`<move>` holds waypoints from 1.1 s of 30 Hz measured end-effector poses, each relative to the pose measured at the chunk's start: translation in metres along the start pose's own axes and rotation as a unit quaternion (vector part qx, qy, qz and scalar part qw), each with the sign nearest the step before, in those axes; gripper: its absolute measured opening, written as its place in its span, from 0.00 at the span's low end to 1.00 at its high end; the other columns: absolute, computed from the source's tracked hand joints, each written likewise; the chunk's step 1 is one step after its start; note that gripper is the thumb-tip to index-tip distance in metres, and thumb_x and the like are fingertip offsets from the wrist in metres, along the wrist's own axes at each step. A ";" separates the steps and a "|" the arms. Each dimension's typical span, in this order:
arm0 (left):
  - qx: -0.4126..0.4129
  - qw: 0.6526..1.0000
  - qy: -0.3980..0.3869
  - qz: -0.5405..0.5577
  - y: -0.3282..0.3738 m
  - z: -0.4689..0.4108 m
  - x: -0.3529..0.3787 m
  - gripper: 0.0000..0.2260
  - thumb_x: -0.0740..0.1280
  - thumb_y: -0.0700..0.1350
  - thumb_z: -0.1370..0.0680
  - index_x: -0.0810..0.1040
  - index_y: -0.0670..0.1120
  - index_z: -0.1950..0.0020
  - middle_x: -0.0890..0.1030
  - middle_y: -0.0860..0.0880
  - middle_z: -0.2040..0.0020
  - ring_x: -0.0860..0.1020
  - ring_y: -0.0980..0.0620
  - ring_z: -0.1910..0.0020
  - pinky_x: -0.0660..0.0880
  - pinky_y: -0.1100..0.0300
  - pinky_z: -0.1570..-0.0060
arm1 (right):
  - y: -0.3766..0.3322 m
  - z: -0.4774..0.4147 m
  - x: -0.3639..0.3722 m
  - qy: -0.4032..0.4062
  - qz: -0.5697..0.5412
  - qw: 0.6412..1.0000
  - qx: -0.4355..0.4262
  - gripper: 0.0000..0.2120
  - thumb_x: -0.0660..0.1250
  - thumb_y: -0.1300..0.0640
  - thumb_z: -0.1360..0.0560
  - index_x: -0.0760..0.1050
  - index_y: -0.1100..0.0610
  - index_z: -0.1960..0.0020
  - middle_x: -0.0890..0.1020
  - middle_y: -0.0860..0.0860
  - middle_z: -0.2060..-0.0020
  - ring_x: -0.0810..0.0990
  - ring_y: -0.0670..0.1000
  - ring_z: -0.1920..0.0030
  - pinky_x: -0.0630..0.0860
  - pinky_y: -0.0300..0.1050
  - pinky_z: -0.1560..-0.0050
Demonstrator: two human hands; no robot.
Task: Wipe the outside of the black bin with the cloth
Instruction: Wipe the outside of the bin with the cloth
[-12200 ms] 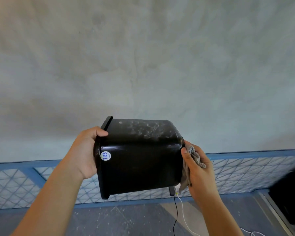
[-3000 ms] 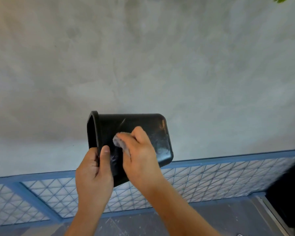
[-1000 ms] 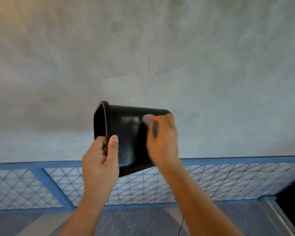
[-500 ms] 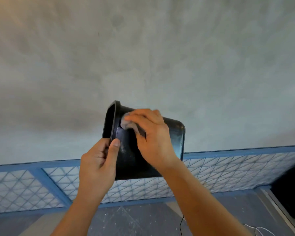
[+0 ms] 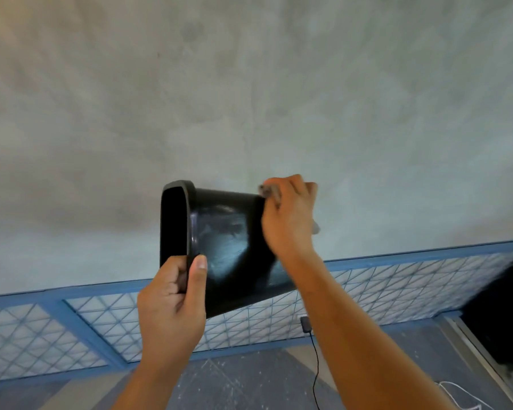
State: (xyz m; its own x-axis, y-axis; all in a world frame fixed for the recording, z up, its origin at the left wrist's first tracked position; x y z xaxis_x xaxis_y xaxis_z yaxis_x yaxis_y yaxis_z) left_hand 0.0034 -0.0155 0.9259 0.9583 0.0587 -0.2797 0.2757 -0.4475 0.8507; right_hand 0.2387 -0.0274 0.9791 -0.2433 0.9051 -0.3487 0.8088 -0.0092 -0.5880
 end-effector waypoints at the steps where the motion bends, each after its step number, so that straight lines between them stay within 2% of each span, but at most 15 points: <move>1: -0.010 1.000 -0.008 -0.005 -0.002 -0.002 0.007 0.15 0.65 0.52 0.17 0.76 0.47 0.61 0.74 0.44 0.70 0.73 0.46 0.67 0.66 0.62 0.72 | -0.031 0.009 0.009 -0.013 -0.017 0.999 -0.044 0.15 0.59 0.65 0.29 0.83 0.58 0.53 0.82 0.50 0.55 0.70 0.51 0.52 0.72 0.59 0.50; 4: -0.036 0.999 -0.006 0.000 -0.008 -0.008 0.017 0.14 0.65 0.49 0.16 0.76 0.47 0.61 0.77 0.43 0.70 0.75 0.48 0.65 0.68 0.63 0.71 | -0.091 0.029 0.034 -0.107 -0.062 0.987 -0.102 0.17 0.58 0.60 0.24 0.81 0.60 0.41 0.81 0.55 0.46 0.75 0.57 0.44 0.71 0.55 0.42; 6: -0.034 0.999 0.007 0.014 -0.008 -0.013 0.009 0.14 0.65 0.49 0.16 0.77 0.49 0.61 0.77 0.45 0.70 0.75 0.51 0.67 0.68 0.66 0.71 | -0.071 0.017 0.032 -0.117 -0.049 0.984 -0.122 0.17 0.58 0.63 0.24 0.81 0.61 0.42 0.81 0.56 0.46 0.75 0.56 0.43 0.72 0.55 0.37; 7: -0.032 0.999 0.013 0.021 -0.009 -0.014 0.001 0.13 0.65 0.50 0.16 0.77 0.51 0.61 0.78 0.46 0.69 0.76 0.53 0.68 0.68 0.68 0.71 | -0.043 0.008 0.029 -0.117 -0.030 0.987 -0.102 0.16 0.58 0.64 0.24 0.81 0.61 0.43 0.81 0.55 0.47 0.76 0.56 0.44 0.72 0.55 0.34; 9: -0.035 0.999 0.018 0.019 -0.009 -0.016 -0.010 0.12 0.65 0.51 0.16 0.78 0.53 0.60 0.80 0.53 0.67 0.77 0.58 0.68 0.70 0.70 0.70 | 0.018 -0.008 0.015 -0.105 0.007 0.994 -0.008 0.15 0.58 0.68 0.24 0.80 0.60 0.45 0.80 0.50 0.48 0.78 0.57 0.43 0.69 0.55 0.29; 11: -0.037 0.999 0.022 0.006 -0.010 -0.019 -0.011 0.13 0.66 0.51 0.16 0.78 0.52 0.61 0.79 0.56 0.68 0.76 0.57 0.68 0.70 0.71 0.70 | 0.036 -0.006 0.008 -0.095 0.004 0.994 0.055 0.15 0.59 0.70 0.24 0.80 0.60 0.45 0.78 0.50 0.47 0.79 0.59 0.42 0.72 0.59 0.31; 14: -0.033 0.999 0.019 -0.014 -0.006 -0.023 0.004 0.14 0.66 0.50 0.16 0.78 0.51 0.61 0.80 0.53 0.65 0.77 0.52 0.64 0.69 0.69 0.69 | -0.029 0.023 0.036 -0.125 -0.020 0.992 -0.029 0.17 0.59 0.70 0.23 0.78 0.63 0.37 0.80 0.58 0.38 0.77 0.62 0.33 0.69 0.62 0.27; 16: -0.039 0.999 0.024 -0.015 -0.007 -0.027 0.008 0.15 0.65 0.50 0.16 0.79 0.48 0.61 0.81 0.52 0.64 0.77 0.51 0.64 0.69 0.67 0.69 | -0.066 0.043 0.053 -0.178 -0.036 0.978 -0.103 0.22 0.54 0.65 0.22 0.75 0.63 0.31 0.77 0.59 0.32 0.70 0.60 0.26 0.61 0.57 0.21; 18: -0.046 0.998 0.033 -0.004 -0.014 -0.030 0.002 0.15 0.65 0.52 0.15 0.80 0.49 0.60 0.79 0.53 0.67 0.76 0.52 0.67 0.70 0.61 0.68 | -0.057 0.040 0.056 -0.206 0.000 0.968 -0.143 0.26 0.51 0.65 0.22 0.74 0.62 0.28 0.75 0.58 0.28 0.66 0.58 0.22 0.57 0.57 0.19; 22: -0.064 0.996 0.054 0.024 -0.027 -0.033 -0.018 0.16 0.66 0.53 0.15 0.79 0.49 0.62 0.75 0.46 0.69 0.72 0.53 0.70 0.72 0.51 0.64 | 0.023 0.014 0.030 -0.170 0.033 0.985 -0.027 0.23 0.59 0.72 0.20 0.76 0.59 0.28 0.75 0.56 0.26 0.67 0.57 0.22 0.59 0.57 0.19; 24: -0.071 0.995 0.065 0.026 -0.031 -0.037 -0.025 0.16 0.67 0.53 0.16 0.79 0.48 0.61 0.77 0.41 0.67 0.75 0.40 0.66 0.76 0.44 0.60 | 0.030 0.026 0.018 -0.158 0.019 0.987 -0.027 0.22 0.60 0.71 0.19 0.74 0.59 0.27 0.74 0.55 0.25 0.65 0.55 0.20 0.59 0.56 0.19; 27: -0.088 0.991 0.084 0.046 -0.040 -0.044 -0.033 0.17 0.67 0.55 0.16 0.81 0.47 0.60 0.80 0.36 0.62 0.79 0.33 0.59 0.79 0.38 0.54 | 0.012 0.074 0.010 -0.162 0.009 0.985 -0.066 0.27 0.63 0.74 0.21 0.69 0.60 0.23 0.69 0.54 0.22 0.60 0.52 0.18 0.59 0.58 0.19; 30: -0.099 0.991 0.080 0.048 -0.038 -0.047 -0.022 0.19 0.66 0.59 0.18 0.80 0.47 0.61 0.80 0.37 0.64 0.79 0.33 0.60 0.79 0.36 0.56 | -0.034 0.118 0.029 -0.197 -0.007 0.975 -0.105 0.30 0.56 0.72 0.22 0.65 0.60 0.21 0.64 0.55 0.20 0.53 0.52 0.17 0.56 0.59 0.19; 33: -0.122 0.987 0.078 0.066 -0.037 -0.045 -0.012 0.17 0.67 0.63 0.21 0.83 0.52 0.60 0.82 0.42 0.65 0.81 0.36 0.60 0.81 0.35 0.54 | -0.074 0.137 0.044 -0.228 -0.028 0.958 -0.169 0.27 0.53 0.68 0.21 0.68 0.61 0.22 0.66 0.58 0.21 0.55 0.55 0.17 0.52 0.58 0.18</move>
State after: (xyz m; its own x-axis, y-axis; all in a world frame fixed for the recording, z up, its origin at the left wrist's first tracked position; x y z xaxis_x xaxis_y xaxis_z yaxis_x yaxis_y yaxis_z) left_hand -0.0146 0.0403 0.9175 0.9818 0.1593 -0.1035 0.1394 -0.2338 0.9622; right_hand 0.0947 -0.0456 0.9071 -0.4368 0.6202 -0.6516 0.8966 0.2419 -0.3708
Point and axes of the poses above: each hand's wrist, its own z-axis away from the middle knuckle, its own x-axis out of the palm, y = z × x, the point moved 9 cm from there along -z, towards the middle knuckle
